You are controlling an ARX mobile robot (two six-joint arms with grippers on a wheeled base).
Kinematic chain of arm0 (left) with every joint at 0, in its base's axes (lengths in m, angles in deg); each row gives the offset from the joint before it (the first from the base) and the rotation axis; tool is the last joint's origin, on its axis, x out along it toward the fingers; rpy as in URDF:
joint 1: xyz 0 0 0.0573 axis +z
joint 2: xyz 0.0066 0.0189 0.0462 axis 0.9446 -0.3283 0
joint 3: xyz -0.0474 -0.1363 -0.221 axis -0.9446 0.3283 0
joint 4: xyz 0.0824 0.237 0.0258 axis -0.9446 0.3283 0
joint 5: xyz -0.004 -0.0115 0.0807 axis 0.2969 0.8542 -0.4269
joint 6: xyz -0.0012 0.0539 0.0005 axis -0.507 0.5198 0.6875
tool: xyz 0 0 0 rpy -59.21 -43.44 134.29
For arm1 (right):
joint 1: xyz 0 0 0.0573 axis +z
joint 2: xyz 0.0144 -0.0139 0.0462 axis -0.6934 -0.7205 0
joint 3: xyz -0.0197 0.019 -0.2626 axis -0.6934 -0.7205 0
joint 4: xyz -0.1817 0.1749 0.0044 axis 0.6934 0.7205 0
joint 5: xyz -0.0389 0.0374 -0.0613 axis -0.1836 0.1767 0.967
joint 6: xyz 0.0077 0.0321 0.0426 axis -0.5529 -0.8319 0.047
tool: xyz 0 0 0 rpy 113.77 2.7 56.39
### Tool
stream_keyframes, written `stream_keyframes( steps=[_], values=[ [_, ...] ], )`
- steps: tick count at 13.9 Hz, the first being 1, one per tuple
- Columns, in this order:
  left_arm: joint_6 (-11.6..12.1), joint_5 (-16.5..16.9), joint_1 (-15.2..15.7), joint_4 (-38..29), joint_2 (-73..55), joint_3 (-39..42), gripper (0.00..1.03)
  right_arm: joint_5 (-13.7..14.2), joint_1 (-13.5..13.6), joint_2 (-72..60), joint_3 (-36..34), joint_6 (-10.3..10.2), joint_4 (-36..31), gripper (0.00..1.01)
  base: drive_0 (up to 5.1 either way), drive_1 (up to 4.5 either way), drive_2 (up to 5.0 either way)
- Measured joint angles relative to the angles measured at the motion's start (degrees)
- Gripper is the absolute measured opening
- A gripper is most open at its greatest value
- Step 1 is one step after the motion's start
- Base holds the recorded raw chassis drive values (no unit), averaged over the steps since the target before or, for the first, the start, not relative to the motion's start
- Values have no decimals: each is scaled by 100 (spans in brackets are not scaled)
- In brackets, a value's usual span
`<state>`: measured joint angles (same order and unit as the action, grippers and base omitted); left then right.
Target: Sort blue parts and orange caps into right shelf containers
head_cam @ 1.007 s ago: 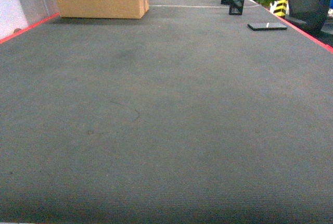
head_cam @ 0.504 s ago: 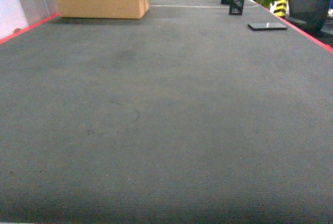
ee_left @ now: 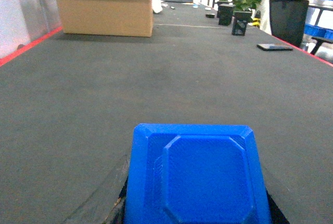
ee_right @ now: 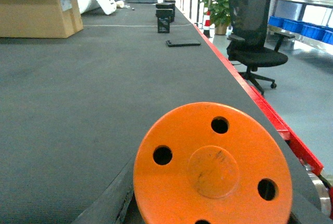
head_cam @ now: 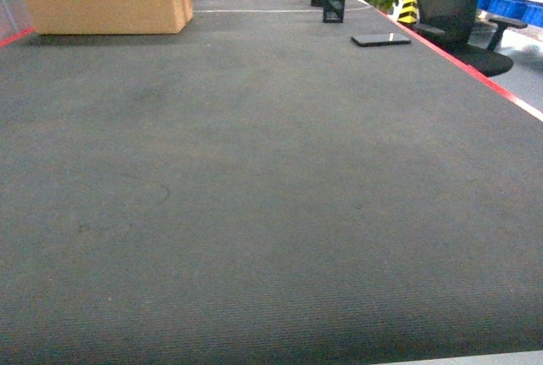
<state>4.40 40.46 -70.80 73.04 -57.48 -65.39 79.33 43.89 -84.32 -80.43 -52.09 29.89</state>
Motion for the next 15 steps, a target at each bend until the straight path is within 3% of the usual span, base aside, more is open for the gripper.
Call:
stream_keyframes(
  steps=[15],
  values=[
    [0,2,-2,-2,0,0,42,0,0,0,0,0,0,44,-159,-159,-159]
  ],
)
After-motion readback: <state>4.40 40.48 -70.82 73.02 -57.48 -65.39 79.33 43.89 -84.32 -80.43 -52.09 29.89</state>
